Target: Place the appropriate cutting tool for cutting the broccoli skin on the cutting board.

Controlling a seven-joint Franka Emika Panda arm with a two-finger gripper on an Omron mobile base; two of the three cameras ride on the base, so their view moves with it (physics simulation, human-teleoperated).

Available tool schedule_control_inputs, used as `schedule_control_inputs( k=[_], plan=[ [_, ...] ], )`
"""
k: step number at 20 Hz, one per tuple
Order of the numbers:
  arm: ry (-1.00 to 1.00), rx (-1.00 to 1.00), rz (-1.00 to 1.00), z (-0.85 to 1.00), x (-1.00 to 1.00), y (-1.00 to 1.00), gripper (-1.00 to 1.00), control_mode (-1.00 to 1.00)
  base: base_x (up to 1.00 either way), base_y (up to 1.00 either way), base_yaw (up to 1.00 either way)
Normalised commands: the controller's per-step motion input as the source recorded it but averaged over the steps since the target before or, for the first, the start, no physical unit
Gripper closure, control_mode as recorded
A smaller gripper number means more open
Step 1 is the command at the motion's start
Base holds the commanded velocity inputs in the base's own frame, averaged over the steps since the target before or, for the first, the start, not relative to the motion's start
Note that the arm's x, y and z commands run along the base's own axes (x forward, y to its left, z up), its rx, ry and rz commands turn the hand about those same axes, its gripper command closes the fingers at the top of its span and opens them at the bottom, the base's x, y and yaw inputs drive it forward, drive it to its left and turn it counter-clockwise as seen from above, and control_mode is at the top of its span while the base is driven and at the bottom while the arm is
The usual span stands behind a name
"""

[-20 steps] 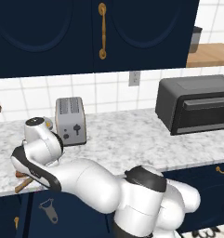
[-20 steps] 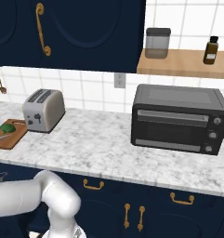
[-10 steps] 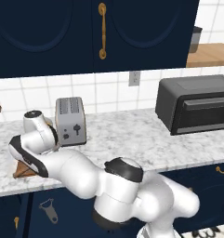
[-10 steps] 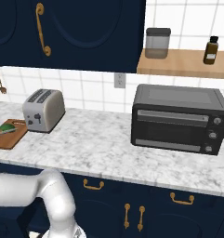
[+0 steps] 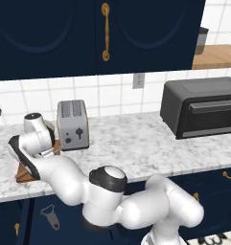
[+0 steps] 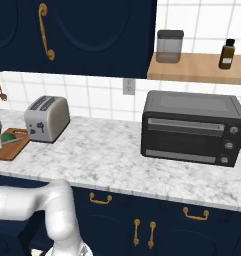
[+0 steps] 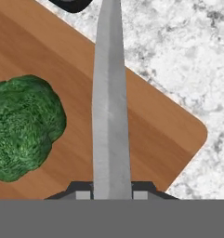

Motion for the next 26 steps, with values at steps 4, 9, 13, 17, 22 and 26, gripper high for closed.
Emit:
schedule_control_inputs(
  k=[4, 9, 13, 17, 22, 26],
  plan=[
    [0.01, 0.0, 0.0, -0.41, 0.19, 0.01, 1.0, -1.0, 0.0, 0.0, 0.0],
    [0.01, 0.0, 0.0, -0.35, 0.21, 0.06, -1.0, -1.0, 0.0, 0.0, 0.0],
    [0.01, 0.0, -0.04, -0.1, 0.03, 0.12, -1.0, -1.0, 0.0, 0.0, 0.0],
    [0.0, 0.0, -0.07, 0.18, -0.22, -0.06, -1.0, -1.0, 0.0, 0.0, 0.0],
    [-0.12, 0.04, -0.05, 0.58, -0.73, -0.49, -1.0, -1.0, 0.0, 0.0, 0.0],
    [-0.06, 0.12, -0.03, 0.35, -0.86, -0.83, -1.0, -1.0, 0.0, 0.0, 0.0]
  ],
)
